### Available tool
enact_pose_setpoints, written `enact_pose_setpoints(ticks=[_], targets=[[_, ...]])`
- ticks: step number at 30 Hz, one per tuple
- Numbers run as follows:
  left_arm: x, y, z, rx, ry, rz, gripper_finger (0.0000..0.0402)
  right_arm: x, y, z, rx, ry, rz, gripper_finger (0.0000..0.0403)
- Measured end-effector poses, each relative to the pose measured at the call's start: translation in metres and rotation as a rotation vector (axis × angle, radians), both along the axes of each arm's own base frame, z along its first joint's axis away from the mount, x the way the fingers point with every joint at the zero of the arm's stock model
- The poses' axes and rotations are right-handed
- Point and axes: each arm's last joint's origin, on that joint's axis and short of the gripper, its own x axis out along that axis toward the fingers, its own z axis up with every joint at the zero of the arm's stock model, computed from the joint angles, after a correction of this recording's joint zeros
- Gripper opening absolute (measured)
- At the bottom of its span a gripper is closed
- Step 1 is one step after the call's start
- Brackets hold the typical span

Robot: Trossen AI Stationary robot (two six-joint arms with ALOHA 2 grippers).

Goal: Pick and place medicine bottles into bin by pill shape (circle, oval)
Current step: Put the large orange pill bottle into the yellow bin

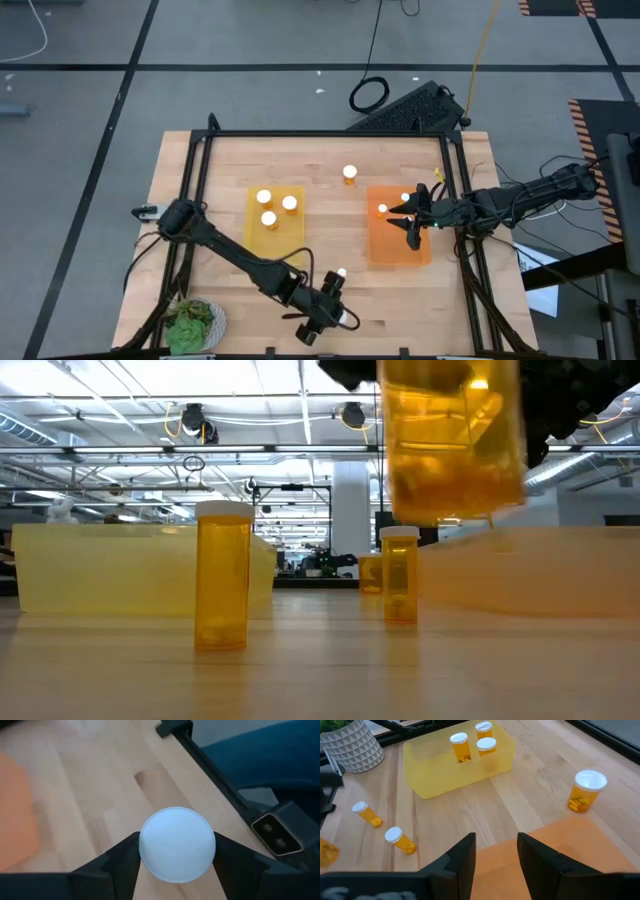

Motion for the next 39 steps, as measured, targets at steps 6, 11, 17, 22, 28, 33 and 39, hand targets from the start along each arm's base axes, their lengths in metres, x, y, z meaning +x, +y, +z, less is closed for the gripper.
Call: enact_pose_setpoints(ticks=[6, 11, 17, 22, 28, 33, 39], targets=[[-0.016, 0.02, 0.048, 0.012, -0.034, 0.082, 0.0227, 0.0, 0.0, 0.0, -0.004, 0.001, 0.002, 0.0139], [-0.03, 0.041, 0.081, 0.029, -0.07, 0.179, 0.0227, 0.0, 0.0, 0.0, -0.004, 0.0, 0.002, 0.0139], [-0.05, 0.065, 0.107, 0.088, -0.058, 0.308, 0.0227, 0.0, 0.0, 0.0, -0.01, 0.003, 0.004, 0.0139], [-0.071, 0.087, 0.12, 0.141, 0.024, 0.42, 0.0227, 0.0, 0.0, 0.0, -0.013, 0.005, 0.007, 0.0139], [-0.086, 0.108, 0.121, 0.203, 0.108, 0.519, 0.0227, 0.002, 0.0, -0.001, -0.025, 0.006, 0.014, 0.0139], [-0.102, 0.127, 0.109, 0.202, 0.125, 0.609, 0.0227, 0.003, 0.001, -0.001, -0.039, 0.008, 0.023, 0.0139], [-0.124, 0.149, 0.082, 0.136, 0.089, 0.697, 0.0227, 0.007, 0.002, 0.005, -0.063, -0.06, 0.046, 0.0139]])
